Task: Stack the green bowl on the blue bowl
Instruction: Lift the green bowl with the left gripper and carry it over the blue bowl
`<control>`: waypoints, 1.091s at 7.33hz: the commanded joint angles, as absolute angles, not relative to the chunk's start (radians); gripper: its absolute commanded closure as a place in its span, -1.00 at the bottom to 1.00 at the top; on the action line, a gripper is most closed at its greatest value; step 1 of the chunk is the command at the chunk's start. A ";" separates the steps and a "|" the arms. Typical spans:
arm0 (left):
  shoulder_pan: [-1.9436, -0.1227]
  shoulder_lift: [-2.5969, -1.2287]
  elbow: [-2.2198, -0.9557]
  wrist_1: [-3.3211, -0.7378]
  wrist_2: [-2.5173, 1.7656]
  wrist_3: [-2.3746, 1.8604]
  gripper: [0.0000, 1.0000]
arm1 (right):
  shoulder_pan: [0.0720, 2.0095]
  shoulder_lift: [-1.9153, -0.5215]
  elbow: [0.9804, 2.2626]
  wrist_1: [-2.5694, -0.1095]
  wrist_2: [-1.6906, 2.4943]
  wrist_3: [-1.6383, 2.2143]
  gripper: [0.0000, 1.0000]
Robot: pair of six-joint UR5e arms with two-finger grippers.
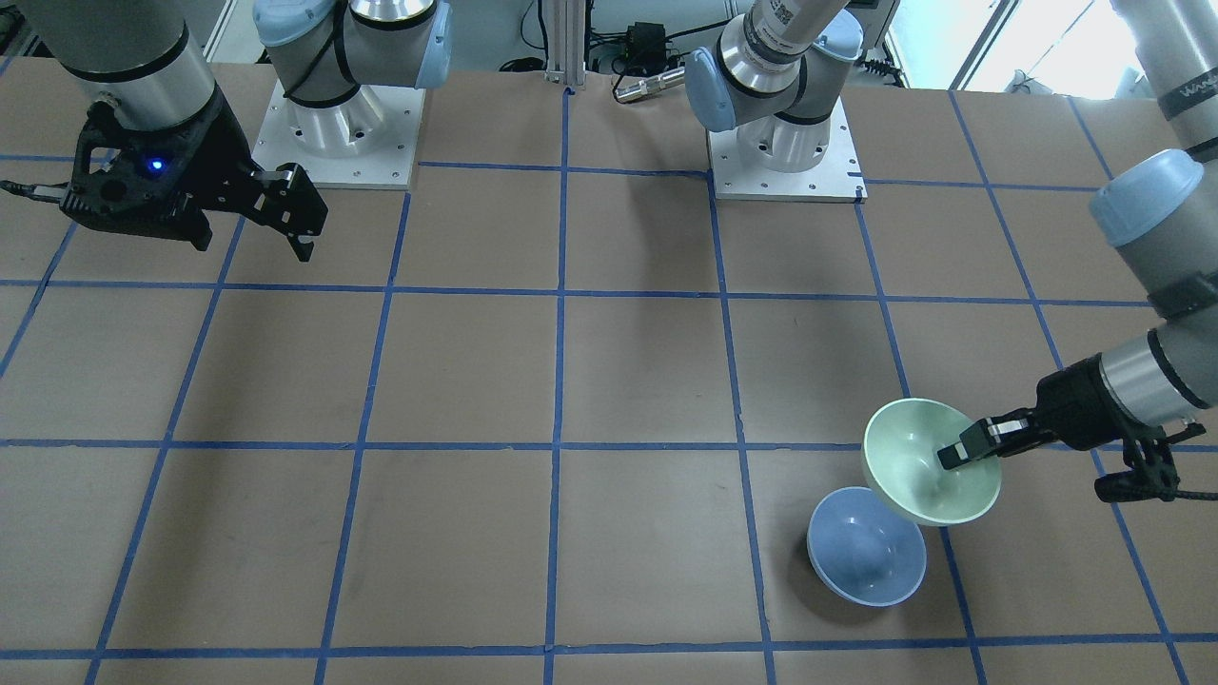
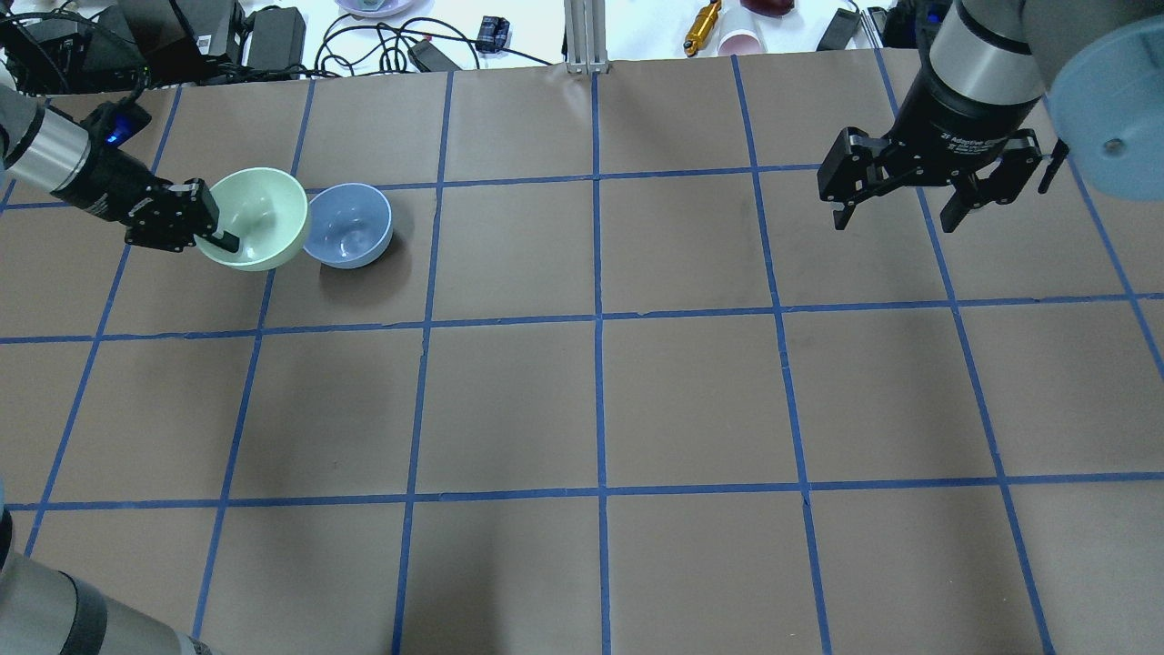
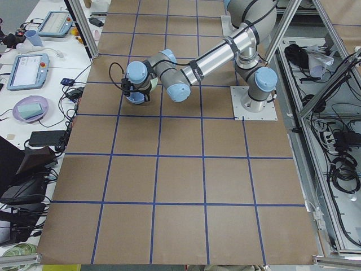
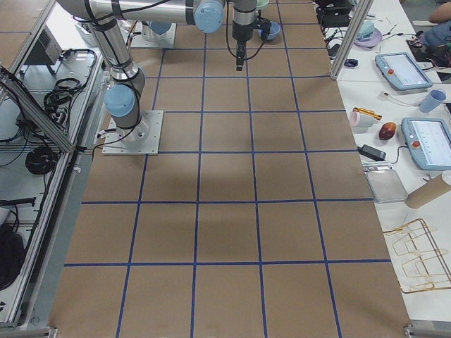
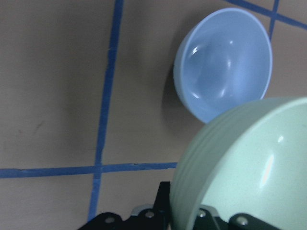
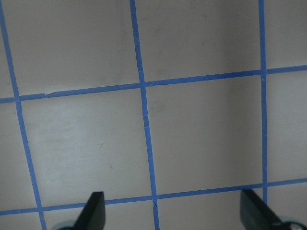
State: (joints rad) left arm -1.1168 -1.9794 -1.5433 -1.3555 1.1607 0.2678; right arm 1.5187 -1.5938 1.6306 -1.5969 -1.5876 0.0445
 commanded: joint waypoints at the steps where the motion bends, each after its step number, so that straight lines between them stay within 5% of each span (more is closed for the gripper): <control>1: -1.138 -2.057 -1.473 -1.321 1.144 0.207 1.00 | 1.519 -1.594 1.631 -1.597 -1.588 0.044 -1.00; 8: -1.155 -2.149 -1.459 -1.238 1.147 0.178 1.00 | 1.519 -1.594 1.631 -1.597 -1.588 0.044 -1.00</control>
State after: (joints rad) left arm -1.1545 -2.1376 -1.4570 -1.2431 1.1472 0.1816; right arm 1.5187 -1.5938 1.6306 -1.5969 -1.5877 0.0445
